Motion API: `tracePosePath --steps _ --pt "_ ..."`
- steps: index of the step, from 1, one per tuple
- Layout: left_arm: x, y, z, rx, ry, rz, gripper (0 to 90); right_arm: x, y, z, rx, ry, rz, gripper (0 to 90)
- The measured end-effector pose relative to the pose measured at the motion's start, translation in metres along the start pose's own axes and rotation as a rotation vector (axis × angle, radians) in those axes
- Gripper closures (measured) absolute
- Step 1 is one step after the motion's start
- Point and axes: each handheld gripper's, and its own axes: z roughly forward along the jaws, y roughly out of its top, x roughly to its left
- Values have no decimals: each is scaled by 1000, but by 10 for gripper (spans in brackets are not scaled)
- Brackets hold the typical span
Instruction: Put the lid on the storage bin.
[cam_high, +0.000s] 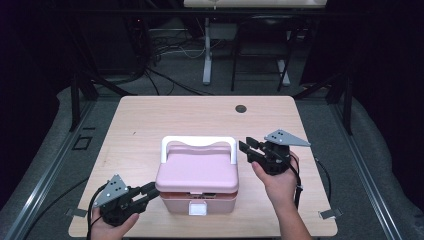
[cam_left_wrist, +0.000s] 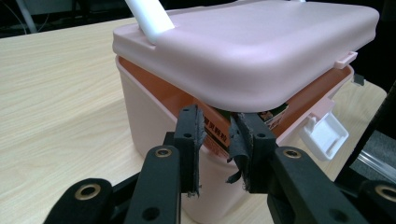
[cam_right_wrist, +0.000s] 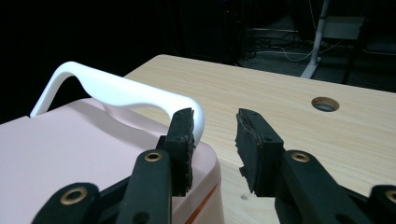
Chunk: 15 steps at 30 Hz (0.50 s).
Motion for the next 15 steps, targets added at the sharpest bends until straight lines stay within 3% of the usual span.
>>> tracePosePath --steps 5,15 --pt "-1 -4 -1 21 22 19 721 -1 0 -1 -4 0 4 664" --pt "1 -11 -1 35 31 8 720 -1 0 -1 -8 -1 4 660"
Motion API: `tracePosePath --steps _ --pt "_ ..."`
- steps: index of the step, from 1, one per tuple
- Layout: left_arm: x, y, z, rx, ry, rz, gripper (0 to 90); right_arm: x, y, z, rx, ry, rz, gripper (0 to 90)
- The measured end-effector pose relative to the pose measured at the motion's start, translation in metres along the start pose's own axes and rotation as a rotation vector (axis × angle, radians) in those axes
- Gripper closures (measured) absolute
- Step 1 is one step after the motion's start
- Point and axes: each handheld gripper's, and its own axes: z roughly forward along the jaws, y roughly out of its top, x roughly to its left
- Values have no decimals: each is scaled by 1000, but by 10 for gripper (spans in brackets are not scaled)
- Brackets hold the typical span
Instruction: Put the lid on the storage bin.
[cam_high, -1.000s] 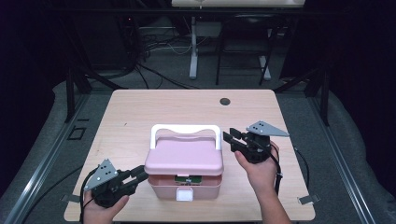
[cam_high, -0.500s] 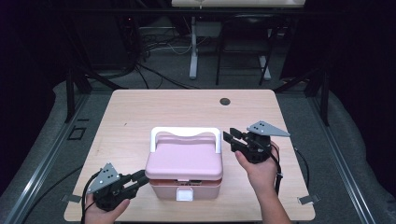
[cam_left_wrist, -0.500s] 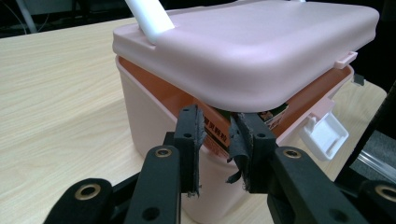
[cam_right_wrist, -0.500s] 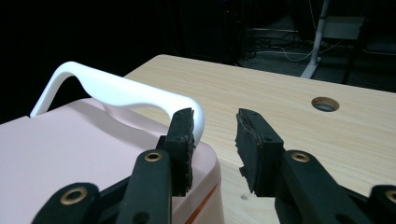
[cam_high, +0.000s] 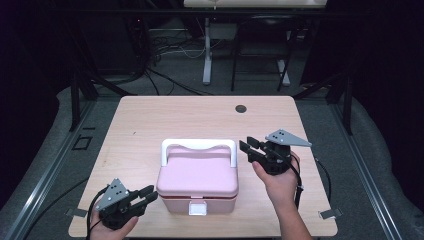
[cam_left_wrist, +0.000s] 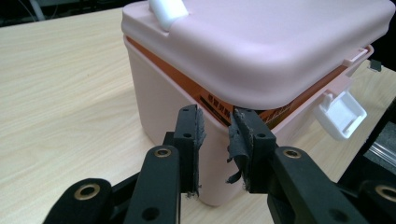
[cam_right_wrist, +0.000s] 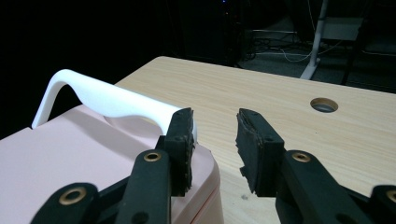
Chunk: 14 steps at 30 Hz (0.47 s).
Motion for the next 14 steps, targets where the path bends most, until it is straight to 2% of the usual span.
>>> tracePosePath --steps 6,7,14 --pt "4 -6 2 33 18 -13 720 0 0 -1 -4 0 0 660" --pt "7 -7 2 22 15 -31 718 0 0 -1 -4 0 1 660" --pt "13 -8 1 6 31 -58 708 0 1 -1 -4 0 1 659"
